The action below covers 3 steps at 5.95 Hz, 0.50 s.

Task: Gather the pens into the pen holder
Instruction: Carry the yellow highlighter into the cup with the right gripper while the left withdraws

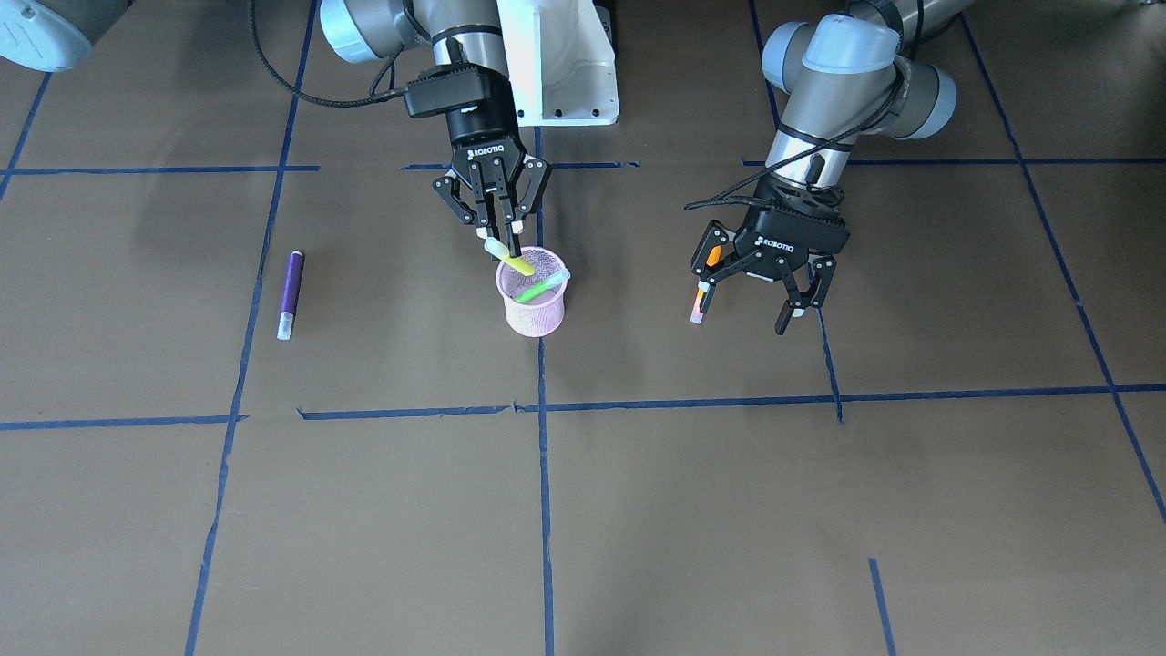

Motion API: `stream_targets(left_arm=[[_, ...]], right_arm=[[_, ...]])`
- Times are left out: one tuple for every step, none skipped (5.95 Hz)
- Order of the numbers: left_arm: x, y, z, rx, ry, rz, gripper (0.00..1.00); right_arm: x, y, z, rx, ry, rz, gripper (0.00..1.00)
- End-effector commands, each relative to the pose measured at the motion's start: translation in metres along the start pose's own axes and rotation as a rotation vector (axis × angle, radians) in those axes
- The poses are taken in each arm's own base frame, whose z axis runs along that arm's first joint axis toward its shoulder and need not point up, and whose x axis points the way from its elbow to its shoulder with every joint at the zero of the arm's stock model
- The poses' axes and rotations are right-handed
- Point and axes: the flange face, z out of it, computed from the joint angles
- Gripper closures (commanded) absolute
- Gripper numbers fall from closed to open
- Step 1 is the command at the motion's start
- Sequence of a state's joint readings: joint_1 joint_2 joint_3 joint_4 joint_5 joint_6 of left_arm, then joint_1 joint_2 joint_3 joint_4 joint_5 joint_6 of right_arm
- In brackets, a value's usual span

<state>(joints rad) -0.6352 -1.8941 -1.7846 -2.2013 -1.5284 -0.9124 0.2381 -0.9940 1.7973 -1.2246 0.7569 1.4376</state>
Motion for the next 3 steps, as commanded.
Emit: stream_targets(left_arm=[[-0.007,0.005,0.009,-0.015,-0.017,0.003,0.02],[-0.007,0.005,0.01,-0.017,-0.018,0.003,0.02],[-0.012,0.013,0.015,-0.05,-0.02,0.005,0.02]], right_arm=[[0.004,0.016,-0.001,-0.016,0.012,-0.027,0.16],[0.003,0.02,-0.001,-0.028,0.035,-0.055,0.04],[-0.006,0.0,-0.014,-0.067,-0.003,-0.014,0.04]])
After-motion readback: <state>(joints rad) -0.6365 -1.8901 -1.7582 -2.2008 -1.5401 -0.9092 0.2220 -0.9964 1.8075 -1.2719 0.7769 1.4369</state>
